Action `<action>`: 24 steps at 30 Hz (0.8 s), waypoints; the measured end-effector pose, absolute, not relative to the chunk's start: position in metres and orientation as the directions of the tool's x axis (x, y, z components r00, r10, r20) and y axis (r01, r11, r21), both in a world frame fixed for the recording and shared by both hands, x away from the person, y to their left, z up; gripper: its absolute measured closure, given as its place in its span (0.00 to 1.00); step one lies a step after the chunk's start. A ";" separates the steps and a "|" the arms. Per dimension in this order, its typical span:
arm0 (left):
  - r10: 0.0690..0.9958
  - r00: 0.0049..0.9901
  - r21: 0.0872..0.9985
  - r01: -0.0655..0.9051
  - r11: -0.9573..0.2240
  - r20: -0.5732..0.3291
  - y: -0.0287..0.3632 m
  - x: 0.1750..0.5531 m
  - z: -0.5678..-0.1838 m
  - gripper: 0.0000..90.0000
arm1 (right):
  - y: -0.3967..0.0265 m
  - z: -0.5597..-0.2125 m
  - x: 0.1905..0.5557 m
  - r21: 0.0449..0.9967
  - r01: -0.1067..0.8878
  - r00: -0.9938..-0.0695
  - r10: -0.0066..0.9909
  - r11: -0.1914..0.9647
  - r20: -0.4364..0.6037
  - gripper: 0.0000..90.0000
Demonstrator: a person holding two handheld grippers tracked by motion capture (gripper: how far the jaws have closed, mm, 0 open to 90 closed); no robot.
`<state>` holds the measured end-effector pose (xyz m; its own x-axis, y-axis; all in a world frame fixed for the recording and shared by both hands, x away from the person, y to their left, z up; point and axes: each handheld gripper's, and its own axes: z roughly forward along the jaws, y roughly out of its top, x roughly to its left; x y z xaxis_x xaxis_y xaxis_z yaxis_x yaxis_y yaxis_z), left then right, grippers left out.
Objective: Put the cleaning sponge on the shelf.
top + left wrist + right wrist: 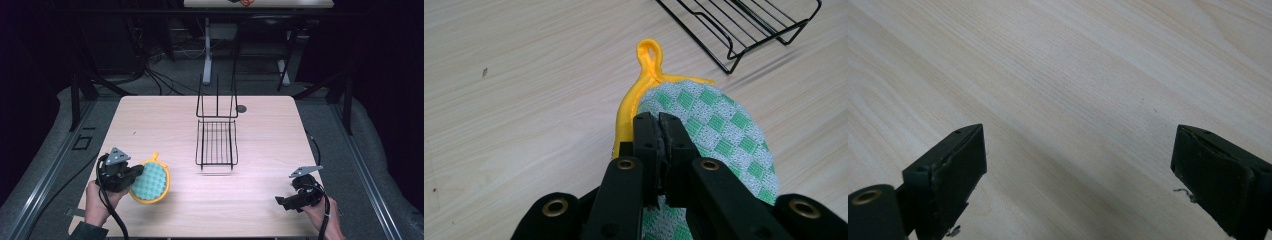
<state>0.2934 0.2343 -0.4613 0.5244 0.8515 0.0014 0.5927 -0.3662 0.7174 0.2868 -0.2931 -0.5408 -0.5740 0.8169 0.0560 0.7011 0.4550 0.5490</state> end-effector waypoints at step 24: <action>0.823 0.568 0.724 0.565 -0.396 0.006 0.210 0.312 -0.455 0.97 | -0.292 -0.541 0.286 0.547 0.701 -0.575 0.816 0.457 0.055 0.08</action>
<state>0.3123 0.2095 -0.4550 0.5683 0.8228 0.0061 0.5649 -0.3955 0.7242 0.2864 -0.2924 -0.5409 -0.5747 0.8165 0.0554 0.7014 0.4566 0.5473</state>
